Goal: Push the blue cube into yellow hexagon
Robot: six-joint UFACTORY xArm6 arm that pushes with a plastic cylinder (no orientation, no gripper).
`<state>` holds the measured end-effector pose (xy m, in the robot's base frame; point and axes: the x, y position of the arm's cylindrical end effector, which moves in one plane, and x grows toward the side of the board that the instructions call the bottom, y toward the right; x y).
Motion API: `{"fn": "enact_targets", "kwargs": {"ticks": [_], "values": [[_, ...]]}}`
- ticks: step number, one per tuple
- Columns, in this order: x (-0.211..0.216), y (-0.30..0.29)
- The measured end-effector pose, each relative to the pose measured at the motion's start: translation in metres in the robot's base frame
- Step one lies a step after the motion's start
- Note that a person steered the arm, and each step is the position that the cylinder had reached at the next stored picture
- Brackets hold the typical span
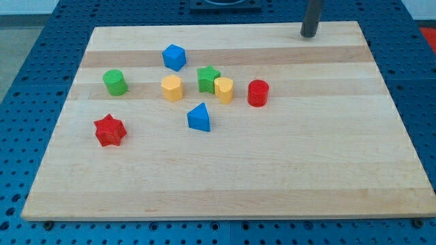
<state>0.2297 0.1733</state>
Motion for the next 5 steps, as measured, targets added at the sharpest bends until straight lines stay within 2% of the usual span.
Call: {"fn": "enact_targets", "kwargs": {"ticks": [2,5], "values": [[0.011,-0.031],[0.006,-0.144]]}}
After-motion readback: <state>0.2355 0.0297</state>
